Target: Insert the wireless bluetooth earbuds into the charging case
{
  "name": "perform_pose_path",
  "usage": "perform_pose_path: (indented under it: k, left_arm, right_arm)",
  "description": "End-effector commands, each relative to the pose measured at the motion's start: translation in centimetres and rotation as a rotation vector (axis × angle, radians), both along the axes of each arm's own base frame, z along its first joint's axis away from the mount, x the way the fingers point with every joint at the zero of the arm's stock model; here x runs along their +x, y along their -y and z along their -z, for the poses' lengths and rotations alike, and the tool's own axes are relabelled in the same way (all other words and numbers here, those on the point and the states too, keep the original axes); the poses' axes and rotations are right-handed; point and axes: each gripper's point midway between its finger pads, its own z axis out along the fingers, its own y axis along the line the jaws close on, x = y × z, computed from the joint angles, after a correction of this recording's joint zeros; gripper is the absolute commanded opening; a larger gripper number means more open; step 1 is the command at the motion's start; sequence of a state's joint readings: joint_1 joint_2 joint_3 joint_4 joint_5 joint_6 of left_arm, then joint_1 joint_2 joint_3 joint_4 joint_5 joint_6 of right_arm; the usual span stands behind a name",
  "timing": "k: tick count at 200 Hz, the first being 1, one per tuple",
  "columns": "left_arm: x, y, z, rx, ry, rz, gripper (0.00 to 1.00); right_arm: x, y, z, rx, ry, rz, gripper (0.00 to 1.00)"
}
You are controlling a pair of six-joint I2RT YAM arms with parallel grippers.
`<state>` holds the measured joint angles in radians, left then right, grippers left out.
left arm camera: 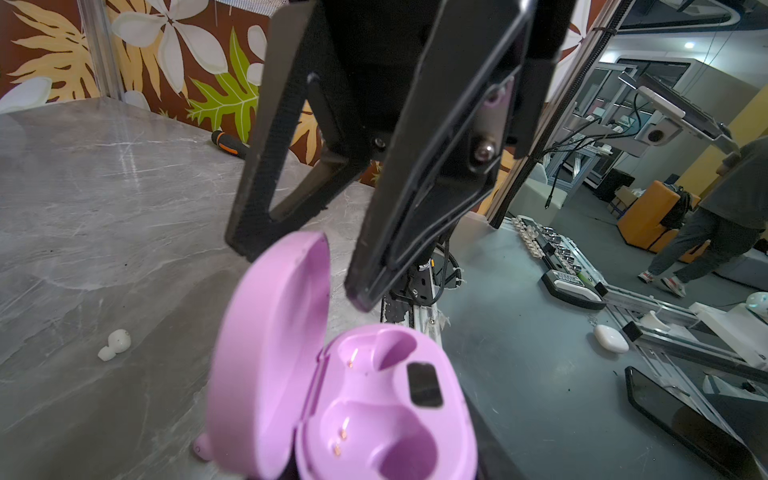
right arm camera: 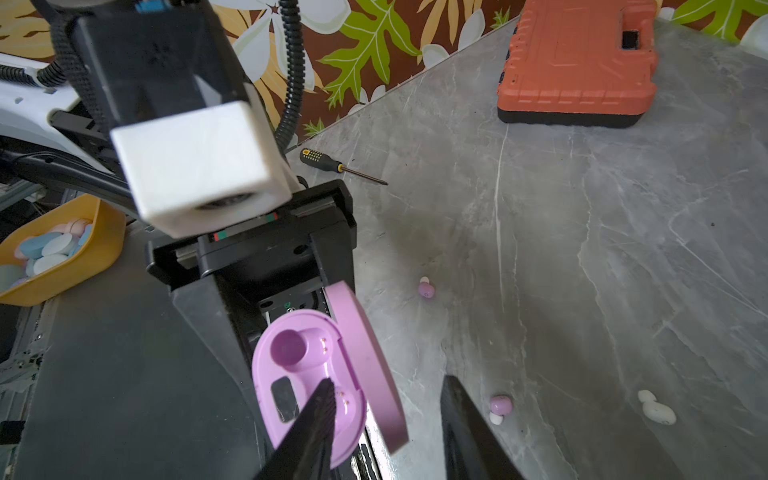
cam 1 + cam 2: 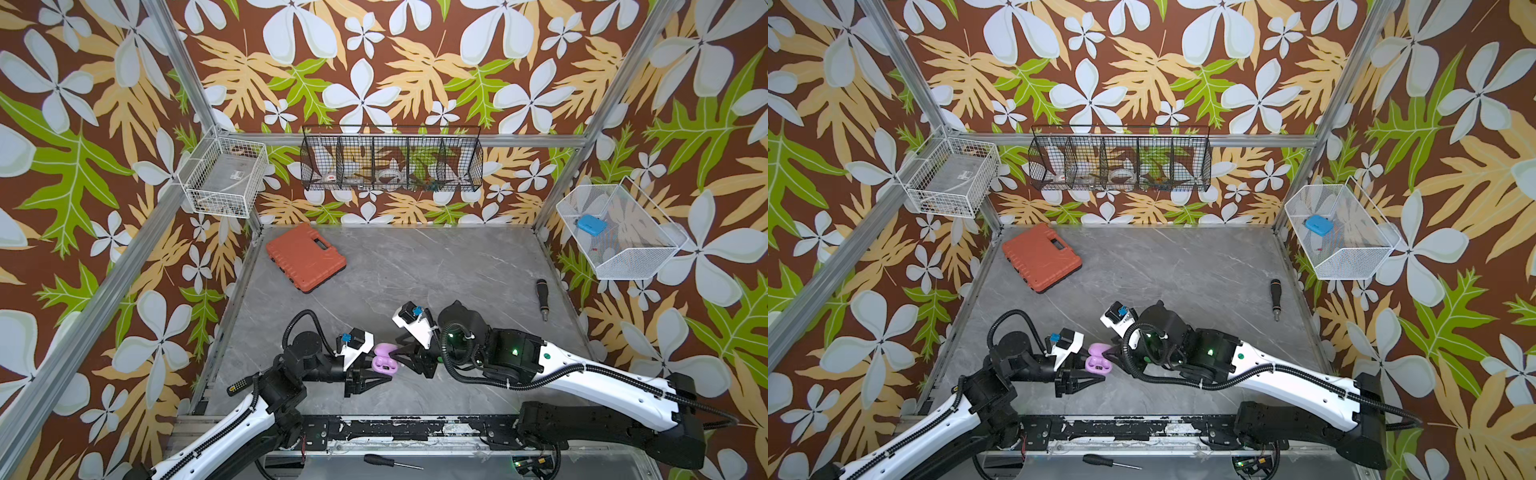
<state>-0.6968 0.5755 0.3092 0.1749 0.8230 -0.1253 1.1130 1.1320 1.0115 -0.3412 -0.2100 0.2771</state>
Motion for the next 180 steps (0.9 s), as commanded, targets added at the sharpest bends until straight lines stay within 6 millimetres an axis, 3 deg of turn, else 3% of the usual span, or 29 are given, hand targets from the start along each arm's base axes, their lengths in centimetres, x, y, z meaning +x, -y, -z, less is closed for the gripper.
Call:
perform_pose_path:
  k: [1,67,180]
  left_arm:
    - [-0.17,0.06,-0.65,-0.022,0.032,0.013,0.00]
    - [-0.27,0.05,-0.59,-0.023,0.032,0.016,0.00]
    - [-0.07,0.08,-0.32,-0.018,0.031,0.002,0.00]
  right_arm:
    - [-0.37,-0.58,-0.46,0.018,-0.001,-0.035,0.38]
    - [-0.58,-1.08,0.11,0.006,-0.018,-0.057,0.29]
    - [-0.94,-1.27,0.26,0.012,-0.038,-0.073,0.04]
